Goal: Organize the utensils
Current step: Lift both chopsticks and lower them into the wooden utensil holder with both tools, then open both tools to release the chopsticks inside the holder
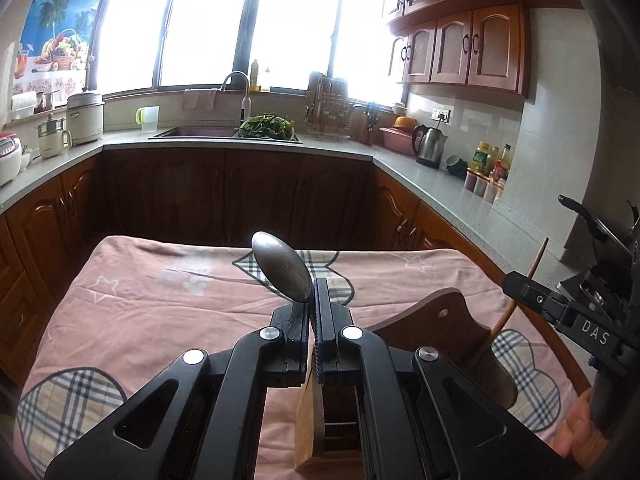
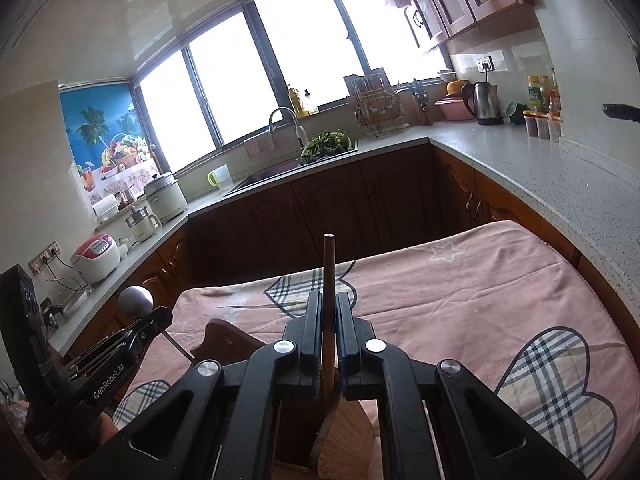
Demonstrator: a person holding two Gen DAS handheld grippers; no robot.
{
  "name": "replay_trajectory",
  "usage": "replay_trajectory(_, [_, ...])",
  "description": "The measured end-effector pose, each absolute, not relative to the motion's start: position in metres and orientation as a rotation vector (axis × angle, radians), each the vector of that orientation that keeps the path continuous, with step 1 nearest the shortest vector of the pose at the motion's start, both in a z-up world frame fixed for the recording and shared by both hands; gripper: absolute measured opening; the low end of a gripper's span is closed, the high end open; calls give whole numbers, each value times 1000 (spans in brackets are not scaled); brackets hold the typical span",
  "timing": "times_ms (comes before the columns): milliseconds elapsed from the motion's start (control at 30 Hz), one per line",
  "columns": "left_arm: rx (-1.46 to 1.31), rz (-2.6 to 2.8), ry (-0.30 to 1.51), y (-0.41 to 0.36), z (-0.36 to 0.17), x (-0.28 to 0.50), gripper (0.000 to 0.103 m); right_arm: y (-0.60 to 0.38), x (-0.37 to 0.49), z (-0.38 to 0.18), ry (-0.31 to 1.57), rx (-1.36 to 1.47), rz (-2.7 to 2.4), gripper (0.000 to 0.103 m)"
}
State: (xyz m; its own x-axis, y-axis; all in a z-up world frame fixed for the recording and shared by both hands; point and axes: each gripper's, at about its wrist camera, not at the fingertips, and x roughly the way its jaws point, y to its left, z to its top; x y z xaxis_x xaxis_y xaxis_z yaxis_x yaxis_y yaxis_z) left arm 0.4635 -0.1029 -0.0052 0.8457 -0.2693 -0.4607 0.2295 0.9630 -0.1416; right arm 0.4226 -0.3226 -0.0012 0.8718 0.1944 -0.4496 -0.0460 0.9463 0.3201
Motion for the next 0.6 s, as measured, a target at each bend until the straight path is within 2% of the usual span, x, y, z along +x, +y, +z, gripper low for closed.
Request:
replay_trajectory(367, [-65, -277, 539, -111, -19, 466, 2, -322, 425, -3, 510, 311, 139, 7])
replay_trajectory(400, [-66, -279, 541, -111, -18, 466, 2, -322, 425, -3, 514, 310, 140, 11])
replay_trajectory(467, [-66, -281, 541, -111, -17, 465, 2, -323, 426, -4, 523, 321, 144, 11])
replay_trajectory(567, [-69, -282, 548, -110, -14, 464, 12, -326, 425, -4, 529, 340, 150, 13])
replay_trajectory(600, [-74, -281, 546, -109, -13, 463, 23, -327, 424, -4, 530, 344, 149, 19])
